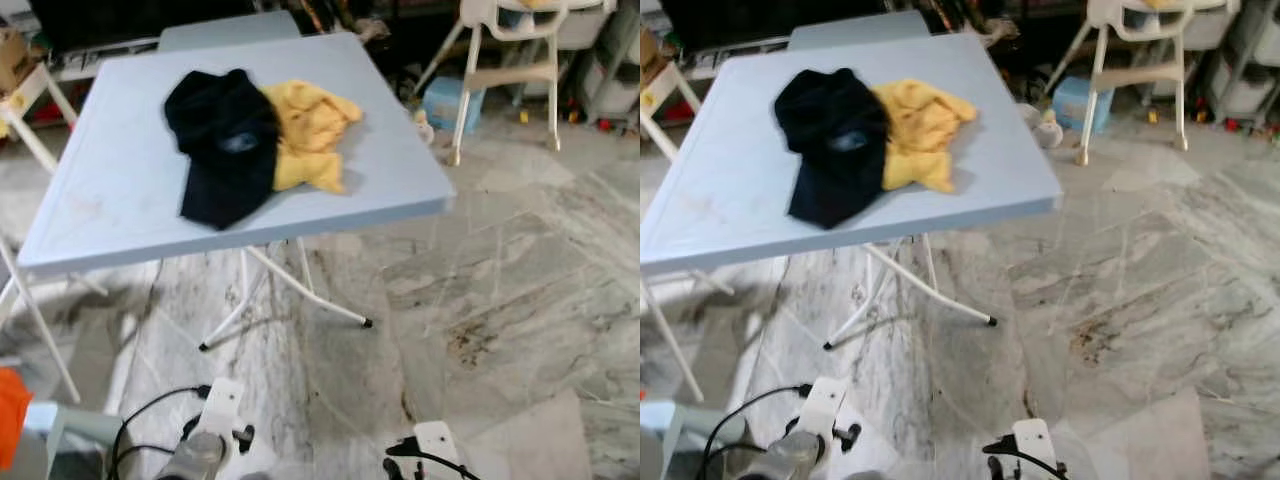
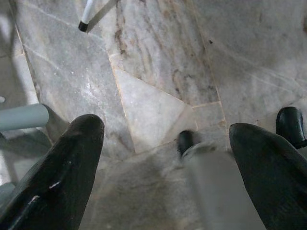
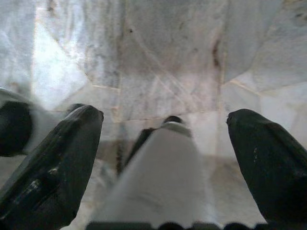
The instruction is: Hang hanger
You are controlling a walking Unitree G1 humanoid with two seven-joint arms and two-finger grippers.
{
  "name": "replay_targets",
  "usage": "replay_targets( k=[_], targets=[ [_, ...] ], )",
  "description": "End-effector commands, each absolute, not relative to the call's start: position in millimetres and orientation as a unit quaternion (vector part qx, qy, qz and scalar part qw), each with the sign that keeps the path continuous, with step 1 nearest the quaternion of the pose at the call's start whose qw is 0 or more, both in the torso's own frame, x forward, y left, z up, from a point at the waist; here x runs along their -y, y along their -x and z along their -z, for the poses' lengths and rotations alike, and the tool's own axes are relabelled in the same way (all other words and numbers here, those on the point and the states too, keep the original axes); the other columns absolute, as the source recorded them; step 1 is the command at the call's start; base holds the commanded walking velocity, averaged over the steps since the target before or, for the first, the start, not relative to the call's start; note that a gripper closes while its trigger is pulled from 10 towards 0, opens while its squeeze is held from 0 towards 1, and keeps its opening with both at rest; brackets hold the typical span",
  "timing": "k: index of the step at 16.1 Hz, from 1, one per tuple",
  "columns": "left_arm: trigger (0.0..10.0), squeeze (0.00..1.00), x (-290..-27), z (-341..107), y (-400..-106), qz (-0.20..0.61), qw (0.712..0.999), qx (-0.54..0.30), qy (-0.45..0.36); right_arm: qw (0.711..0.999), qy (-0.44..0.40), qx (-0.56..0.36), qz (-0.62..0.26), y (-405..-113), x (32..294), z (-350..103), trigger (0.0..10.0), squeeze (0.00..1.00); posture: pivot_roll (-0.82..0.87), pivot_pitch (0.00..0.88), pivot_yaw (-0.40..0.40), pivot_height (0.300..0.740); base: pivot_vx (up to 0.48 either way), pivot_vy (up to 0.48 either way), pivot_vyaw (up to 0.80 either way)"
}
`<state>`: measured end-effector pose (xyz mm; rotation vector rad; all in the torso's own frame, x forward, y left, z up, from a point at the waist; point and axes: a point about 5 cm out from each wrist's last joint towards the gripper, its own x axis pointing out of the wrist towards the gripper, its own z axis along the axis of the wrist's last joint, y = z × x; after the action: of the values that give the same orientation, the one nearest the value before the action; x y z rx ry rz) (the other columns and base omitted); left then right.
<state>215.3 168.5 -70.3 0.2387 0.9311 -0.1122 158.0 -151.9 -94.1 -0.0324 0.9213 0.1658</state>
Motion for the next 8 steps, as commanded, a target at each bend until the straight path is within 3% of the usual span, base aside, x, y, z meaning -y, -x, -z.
replay_targets(
  k=[1,2,8],
  targets=[
    [10.0,0.00,-179,70,-214,0.048,0.881,-0.455,-0.122,0.880,0.007,-0.466,-0.095,-146,139,100,10.0,0.00,-0.08,0.130,0.009,0.740,0.000,0.000,0.00],
    [10.0,0.00,-179,70,-214,0.049,0.881,-0.455,-0.122,0.880,0.007,-0.465,-0.096,-147,138,99,10.0,0.00,-0.08,0.130,0.009,0.740,0.000,0.000,0.00],
    [10.0,0.00,-180,79,-198,0.044,0.873,-0.470,-0.121,0.885,0.012,-0.452,-0.106,-180,116,87,10.0,0.00,-0.08,0.136,0.004,0.740,0.000,0.479,0.00]
  ],
)
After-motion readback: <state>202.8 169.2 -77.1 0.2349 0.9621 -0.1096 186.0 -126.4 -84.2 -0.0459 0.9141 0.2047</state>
